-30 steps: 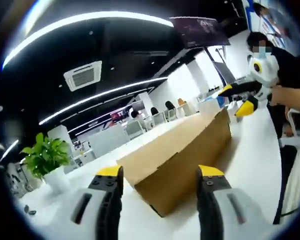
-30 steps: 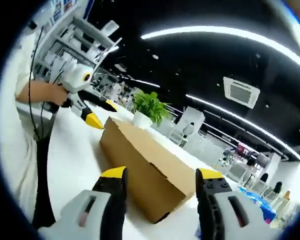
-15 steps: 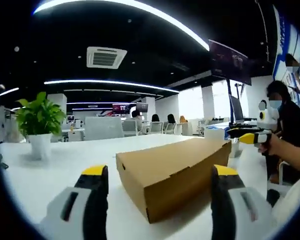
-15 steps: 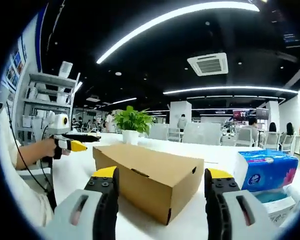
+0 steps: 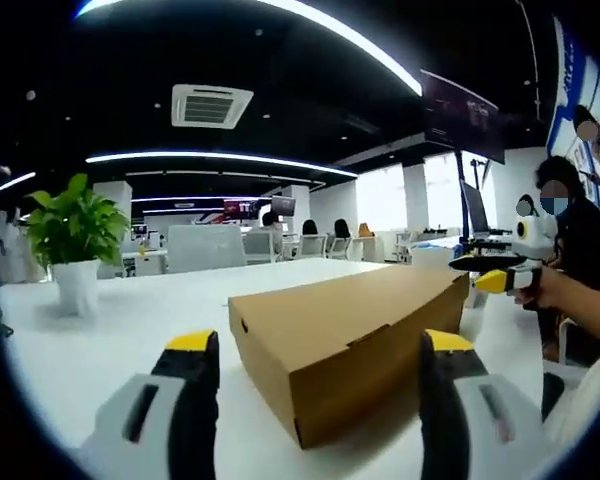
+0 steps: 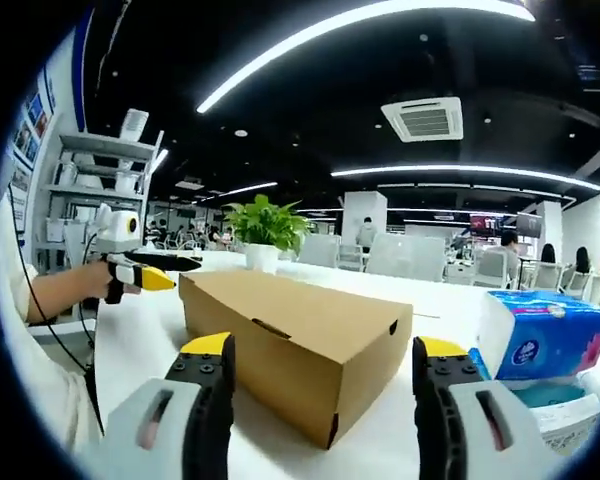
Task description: Operate the shoe box by opening the lid, removing the specified soft item, and placing it in the target area until the item is outside and the box remains undamaged.
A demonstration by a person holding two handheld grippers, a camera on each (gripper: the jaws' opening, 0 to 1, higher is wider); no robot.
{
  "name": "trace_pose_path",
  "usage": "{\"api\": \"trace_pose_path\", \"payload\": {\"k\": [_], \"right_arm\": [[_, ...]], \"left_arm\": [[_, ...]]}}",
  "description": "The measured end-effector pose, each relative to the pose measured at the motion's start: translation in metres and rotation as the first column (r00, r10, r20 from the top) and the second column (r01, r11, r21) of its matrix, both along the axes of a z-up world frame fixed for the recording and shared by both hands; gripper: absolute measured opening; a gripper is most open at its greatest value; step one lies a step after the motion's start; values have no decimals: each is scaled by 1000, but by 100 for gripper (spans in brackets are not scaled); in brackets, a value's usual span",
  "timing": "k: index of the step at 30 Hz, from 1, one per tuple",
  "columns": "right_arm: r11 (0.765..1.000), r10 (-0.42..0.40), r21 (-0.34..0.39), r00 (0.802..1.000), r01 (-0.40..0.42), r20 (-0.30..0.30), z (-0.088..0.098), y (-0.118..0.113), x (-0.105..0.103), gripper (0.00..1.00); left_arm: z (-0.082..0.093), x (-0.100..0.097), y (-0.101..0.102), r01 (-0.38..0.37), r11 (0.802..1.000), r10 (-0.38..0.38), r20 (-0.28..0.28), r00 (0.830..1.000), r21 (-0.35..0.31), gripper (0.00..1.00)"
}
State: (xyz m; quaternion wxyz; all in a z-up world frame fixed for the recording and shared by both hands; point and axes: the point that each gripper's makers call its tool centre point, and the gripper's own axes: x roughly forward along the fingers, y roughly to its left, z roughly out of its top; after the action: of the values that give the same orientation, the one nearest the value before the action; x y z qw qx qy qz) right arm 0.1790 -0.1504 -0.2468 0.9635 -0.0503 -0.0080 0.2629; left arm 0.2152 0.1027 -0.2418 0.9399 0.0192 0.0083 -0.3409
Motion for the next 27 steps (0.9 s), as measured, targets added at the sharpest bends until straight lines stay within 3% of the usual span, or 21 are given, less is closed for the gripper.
{"api": "trace_pose_path", "payload": {"k": [5,10,11,15,17,27], "right_arm": [[999,8,-47,999,-10,-35,-14,4,6,74],[999,21,-46,999,-23,-41,-17,7,10,72],[999,22,-46,999,-24,-41,-17,8,10,70],[998,41,-54,999,-43,-36,-18,12,11,60],[998,42,-53,999,-44,-35,-18,13,11,60],[997,44,-57,999,-45,-17,-18,11,12,59]], "left_arm": [[-1,-1,-4,5,1000,-5,4,1000,2,76],[-4,0,-6,-1,1000,1,9,1000,25,71],[-6,1,-7,-19,998,17,26,1000,55,67],[-8,-1,-11,1,998,-2,23,1000,67,61],[-11,-4,-15,16,997,-17,13,1000,78,57],[-13,-10,-18,7,995,-12,54,998,100,57]]}}
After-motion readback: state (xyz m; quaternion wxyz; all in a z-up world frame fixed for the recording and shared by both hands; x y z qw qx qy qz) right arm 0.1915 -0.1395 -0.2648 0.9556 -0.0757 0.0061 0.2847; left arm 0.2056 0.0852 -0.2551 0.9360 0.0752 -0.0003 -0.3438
